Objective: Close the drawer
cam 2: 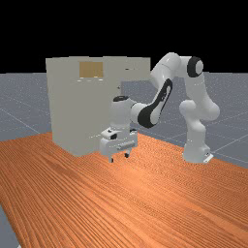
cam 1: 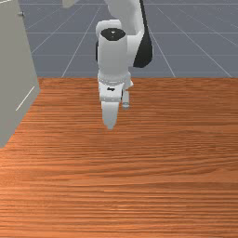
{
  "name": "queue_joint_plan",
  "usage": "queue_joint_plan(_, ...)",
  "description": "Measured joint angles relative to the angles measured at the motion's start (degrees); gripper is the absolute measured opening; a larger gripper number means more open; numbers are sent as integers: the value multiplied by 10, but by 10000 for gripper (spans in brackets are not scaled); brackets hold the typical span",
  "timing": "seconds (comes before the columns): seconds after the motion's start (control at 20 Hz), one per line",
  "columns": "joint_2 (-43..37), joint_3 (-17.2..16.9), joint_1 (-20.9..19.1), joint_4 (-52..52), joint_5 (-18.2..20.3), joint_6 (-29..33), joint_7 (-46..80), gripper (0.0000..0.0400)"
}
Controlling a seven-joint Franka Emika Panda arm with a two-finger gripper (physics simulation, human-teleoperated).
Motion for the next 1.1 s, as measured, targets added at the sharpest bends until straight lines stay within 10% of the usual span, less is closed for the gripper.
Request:
queue_joint_plan(0.1,0,0,0,0,0,0,0,148)
queue_joint_plan(0.25,0,0,0,0,0,0,0,33)
queue_joint_plan(0.35,-93,-1,1,-65,-3,71,4,12)
queue_joint_plan(0.5,-178,-1,2,59,-2,-88,-1,3)
queue_joint_plan(0.6,-154,-2,-3,202,35,-310,-26,1)
queue_joint_plan(0.65,-204,-7,-1,138,53,-302,-36,1)
queue_joint_plan(0.7,-232,-1,1,122,0,-357,-11,0)
queue_joint_plan(0.85,-226,-2,0,32,-1,-257,-9,0)
queue_joint_plan(1.0,-211,-51,-21,21,30,-194,-295,0)
queue_joint_plan(1.1,-35,-77,-121,286,88,-308,-638,0)
